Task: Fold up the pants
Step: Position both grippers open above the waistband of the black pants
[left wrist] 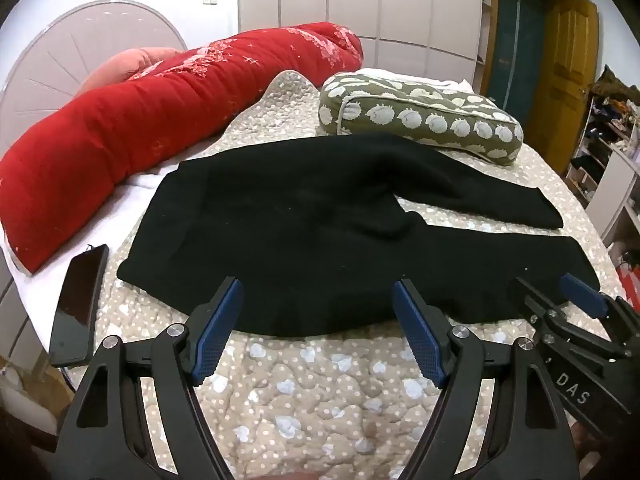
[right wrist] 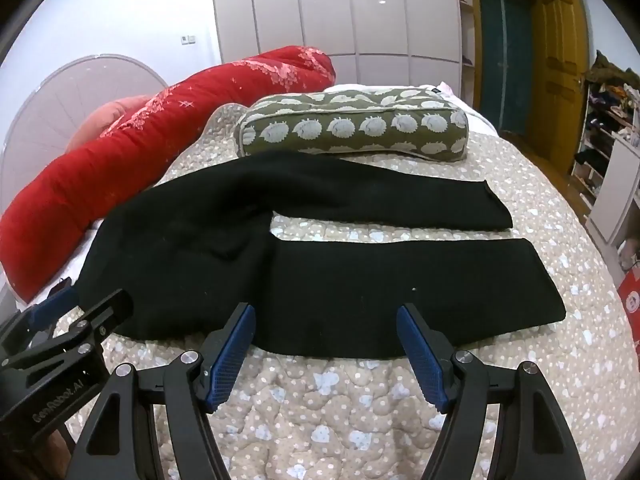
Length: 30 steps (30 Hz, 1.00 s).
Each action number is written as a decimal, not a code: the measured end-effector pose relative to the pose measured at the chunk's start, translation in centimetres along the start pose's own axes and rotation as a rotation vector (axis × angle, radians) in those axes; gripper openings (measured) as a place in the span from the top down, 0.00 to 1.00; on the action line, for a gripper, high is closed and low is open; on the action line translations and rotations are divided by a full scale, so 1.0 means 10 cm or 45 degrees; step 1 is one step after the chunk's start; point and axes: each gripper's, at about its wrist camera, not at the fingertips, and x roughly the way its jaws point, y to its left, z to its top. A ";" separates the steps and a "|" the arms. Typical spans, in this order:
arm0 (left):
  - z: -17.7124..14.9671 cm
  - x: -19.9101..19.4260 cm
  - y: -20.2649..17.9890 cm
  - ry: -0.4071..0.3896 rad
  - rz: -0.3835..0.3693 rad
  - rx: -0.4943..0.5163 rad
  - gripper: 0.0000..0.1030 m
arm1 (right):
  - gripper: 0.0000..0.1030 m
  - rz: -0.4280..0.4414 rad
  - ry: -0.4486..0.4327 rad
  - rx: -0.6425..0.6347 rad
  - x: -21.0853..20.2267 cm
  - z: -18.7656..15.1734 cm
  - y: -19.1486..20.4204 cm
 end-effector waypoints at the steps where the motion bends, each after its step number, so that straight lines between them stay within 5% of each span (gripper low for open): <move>1: 0.00 0.00 -0.01 -0.004 -0.004 0.004 0.24 | 0.31 0.000 0.004 0.000 0.01 0.00 -0.01; 11: -0.03 0.03 -0.04 0.030 -0.067 0.016 0.24 | 0.31 -0.013 0.002 0.007 0.03 -0.01 -0.05; 30: -0.06 0.13 0.18 0.067 -0.012 -0.068 0.24 | 0.31 -0.031 0.066 0.001 0.13 -0.05 -0.01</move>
